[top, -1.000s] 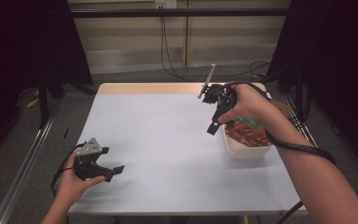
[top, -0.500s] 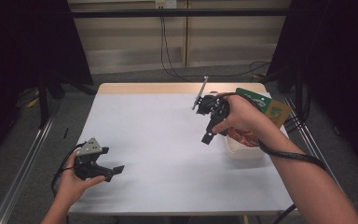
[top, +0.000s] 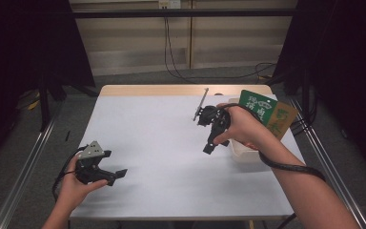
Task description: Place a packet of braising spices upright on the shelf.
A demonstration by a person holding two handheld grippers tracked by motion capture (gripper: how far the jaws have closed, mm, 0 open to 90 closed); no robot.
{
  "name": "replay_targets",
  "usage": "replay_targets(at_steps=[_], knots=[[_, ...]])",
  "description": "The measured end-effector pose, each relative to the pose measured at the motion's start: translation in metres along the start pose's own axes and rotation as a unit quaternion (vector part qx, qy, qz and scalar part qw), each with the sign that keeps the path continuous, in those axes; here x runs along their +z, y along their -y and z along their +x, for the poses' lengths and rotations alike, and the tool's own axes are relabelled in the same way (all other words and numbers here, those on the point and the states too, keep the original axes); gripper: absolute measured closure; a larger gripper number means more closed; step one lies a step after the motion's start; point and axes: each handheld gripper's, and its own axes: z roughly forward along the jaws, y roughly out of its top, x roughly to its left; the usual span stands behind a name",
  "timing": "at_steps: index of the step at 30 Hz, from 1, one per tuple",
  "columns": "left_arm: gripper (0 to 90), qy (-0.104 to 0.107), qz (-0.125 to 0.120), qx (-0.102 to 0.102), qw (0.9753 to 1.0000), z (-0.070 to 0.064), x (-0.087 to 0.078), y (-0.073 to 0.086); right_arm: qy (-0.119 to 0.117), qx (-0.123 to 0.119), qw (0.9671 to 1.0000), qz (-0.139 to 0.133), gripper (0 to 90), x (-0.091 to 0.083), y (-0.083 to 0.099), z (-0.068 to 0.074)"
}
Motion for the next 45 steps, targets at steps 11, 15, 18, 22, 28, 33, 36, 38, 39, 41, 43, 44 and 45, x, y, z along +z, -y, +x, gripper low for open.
replay_targets(at_steps=[11, 15, 18, 22, 28, 33, 36, 38, 39, 41, 43, 44, 45], knots=[[3.9, 0.005, -0.002, -0.003, 1.0, 0.0, 0.001, 0.0, -0.008, -0.006, 0.9999, -0.006, 15.3, 0.018, -0.002, 0.005], [3.9, 0.005, -0.002, -0.002, 1.0, 0.0, 0.001, 0.001, -0.006, -0.004, 0.9999, -0.012, 14.7, 0.024, -0.002, 0.007], [3.9, 0.004, -0.001, 0.0, 1.0, 0.0, 0.001, 0.0, -0.009, -0.006, 0.9998, -0.019, 14.9, 0.029, -0.001, 0.009], [3.9, 0.005, -0.003, -0.004, 1.0, -0.001, 0.001, 0.001, -0.014, 0.0, 0.9996, -0.023, 14.8, 0.035, 0.001, 0.009], [3.9, 0.004, -0.001, -0.004, 1.0, -0.001, 0.002, 0.001, -0.028, 0.014, 0.9988, -0.038, 15.4, 0.042, 0.008, 0.008], [3.9, 0.004, -0.002, -0.004, 1.0, 0.0, 0.001, 0.001, -0.03, 0.017, 0.9984, -0.045, 15.4, 0.05, 0.013, 0.01], [3.9, 0.002, -0.001, -0.003, 1.0, -0.001, 0.002, 0.001, -0.022, 0.015, 0.9989, -0.039, 15.1, 0.056, 0.016, 0.01], [3.9, 0.001, -0.004, -0.006, 1.0, -0.001, 0.002, 0.001, -0.025, 0.025, 0.9982, -0.047, 15.2, 0.059, 0.02, 0.01], [3.9, 0.001, -0.002, -0.003, 1.0, -0.001, 0.002, 0.001, -0.025, 0.025, 0.9982, -0.047, 15.2, 0.059, 0.02, 0.01], [3.9, -0.002, 0.001, 0.005, 1.0, 0.0, 0.002, 0.0, -0.02, 0.018, 0.9984, -0.051, 15.2, 0.062, 0.022, 0.01], [3.9, 0.002, 0.002, 0.0, 1.0, -0.001, 0.002, 0.001, -0.019, 0.023, 0.9982, -0.052, 15.2, 0.064, 0.023, 0.01], [3.9, 0.002, 0.001, 0.0, 1.0, -0.001, 0.003, 0.001, -0.014, 0.02, 0.9984, -0.052, 15.2, 0.066, 0.024, 0.011], [3.9, 0.002, 0.005, 0.0, 1.0, -0.001, 0.003, 0.001, -0.013, 0.023, 0.9984, -0.051, 15.2, 0.068, 0.025, 0.012]])
